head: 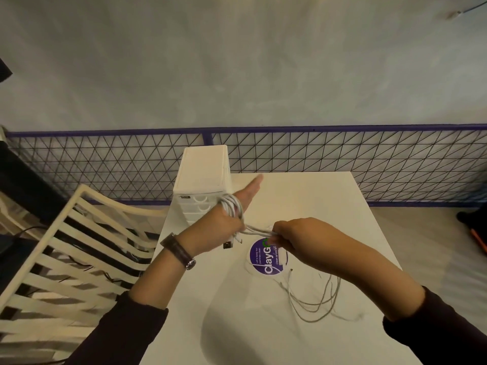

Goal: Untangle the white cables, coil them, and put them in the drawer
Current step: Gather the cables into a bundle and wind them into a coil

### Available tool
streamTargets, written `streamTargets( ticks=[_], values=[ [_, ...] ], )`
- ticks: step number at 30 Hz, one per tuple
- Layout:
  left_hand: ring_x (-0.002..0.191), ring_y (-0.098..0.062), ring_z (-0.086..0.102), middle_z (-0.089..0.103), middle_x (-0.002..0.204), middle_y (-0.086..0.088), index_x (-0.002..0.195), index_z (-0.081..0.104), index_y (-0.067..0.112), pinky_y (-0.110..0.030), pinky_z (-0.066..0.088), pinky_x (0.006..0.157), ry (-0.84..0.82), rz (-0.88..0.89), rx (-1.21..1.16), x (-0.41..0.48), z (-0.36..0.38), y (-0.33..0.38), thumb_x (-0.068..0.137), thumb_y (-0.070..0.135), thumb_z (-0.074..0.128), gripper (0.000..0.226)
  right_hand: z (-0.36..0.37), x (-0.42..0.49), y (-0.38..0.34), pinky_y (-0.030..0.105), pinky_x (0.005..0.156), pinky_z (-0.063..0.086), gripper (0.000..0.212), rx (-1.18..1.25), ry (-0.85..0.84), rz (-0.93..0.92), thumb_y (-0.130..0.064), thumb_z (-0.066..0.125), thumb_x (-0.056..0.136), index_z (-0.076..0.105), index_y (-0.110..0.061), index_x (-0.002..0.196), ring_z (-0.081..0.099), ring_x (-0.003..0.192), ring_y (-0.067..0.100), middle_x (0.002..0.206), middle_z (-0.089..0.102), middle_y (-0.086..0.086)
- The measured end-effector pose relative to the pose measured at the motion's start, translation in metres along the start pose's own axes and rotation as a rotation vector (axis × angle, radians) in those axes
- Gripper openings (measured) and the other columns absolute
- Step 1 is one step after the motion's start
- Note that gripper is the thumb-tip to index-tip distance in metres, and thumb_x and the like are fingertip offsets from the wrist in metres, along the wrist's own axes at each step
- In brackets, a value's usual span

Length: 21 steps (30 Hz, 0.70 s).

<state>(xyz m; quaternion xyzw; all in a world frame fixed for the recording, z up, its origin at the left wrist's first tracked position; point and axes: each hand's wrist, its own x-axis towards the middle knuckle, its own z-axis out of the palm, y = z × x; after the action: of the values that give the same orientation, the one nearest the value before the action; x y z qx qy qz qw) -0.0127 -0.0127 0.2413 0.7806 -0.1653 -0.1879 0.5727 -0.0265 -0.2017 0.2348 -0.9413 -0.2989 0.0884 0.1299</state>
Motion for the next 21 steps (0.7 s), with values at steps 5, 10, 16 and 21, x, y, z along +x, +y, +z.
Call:
streamTargets(
  ticks=[5,10,16,21],
  values=[
    [0.145,-0.024,-0.01,-0.005,0.158,0.004,0.125,-0.018,0.064,-0.052,0.004,0.117,-0.177,-0.134,0.712,0.013,0.02,-0.017,0.085,-0.015,0.035,0.104,-0.016,-0.002,-0.001,0.021,0.059,0.038,0.028,-0.04,-0.033,0.0,-0.035,0.042,0.098,0.06,-0.015,0.104,0.052,0.068,0.011,0.082,0.062,-0.004],
    [0.144,-0.025,-0.017,-0.008,0.158,-0.006,0.141,-0.018,0.04,-0.049,-0.013,0.112,-0.26,-0.34,1.065,0.024,0.034,-0.013,0.097,0.01,0.04,0.079,-0.021,-0.001,-0.008,0.018,0.054,0.033,0.031,-0.008,-0.059,0.04,-0.036,0.044,0.097,0.062,-0.011,0.099,0.052,0.071,0.017,0.084,0.061,0.004],
    [0.129,-0.027,0.041,0.052,0.132,-0.01,0.136,0.041,0.022,-0.043,0.011,0.117,-0.109,-0.307,0.975,0.021,0.035,-0.025,0.1,0.032,0.03,0.039,-0.027,0.004,-0.013,0.022,0.056,0.036,0.031,-0.049,-0.017,0.052,-0.035,0.047,0.096,0.065,-0.01,0.098,0.051,0.068,0.019,0.079,0.059,0.005],
    [0.092,-0.018,0.061,0.068,0.103,-0.005,0.103,0.068,0.02,-0.037,0.053,0.079,-0.094,-0.358,0.401,0.004,0.027,-0.045,0.093,0.045,0.044,0.036,-0.033,0.005,-0.004,0.028,0.072,0.056,0.022,0.114,0.062,-0.059,-0.031,0.062,0.088,0.072,-0.018,0.102,0.067,0.079,0.011,0.092,0.073,-0.002]
  ],
)
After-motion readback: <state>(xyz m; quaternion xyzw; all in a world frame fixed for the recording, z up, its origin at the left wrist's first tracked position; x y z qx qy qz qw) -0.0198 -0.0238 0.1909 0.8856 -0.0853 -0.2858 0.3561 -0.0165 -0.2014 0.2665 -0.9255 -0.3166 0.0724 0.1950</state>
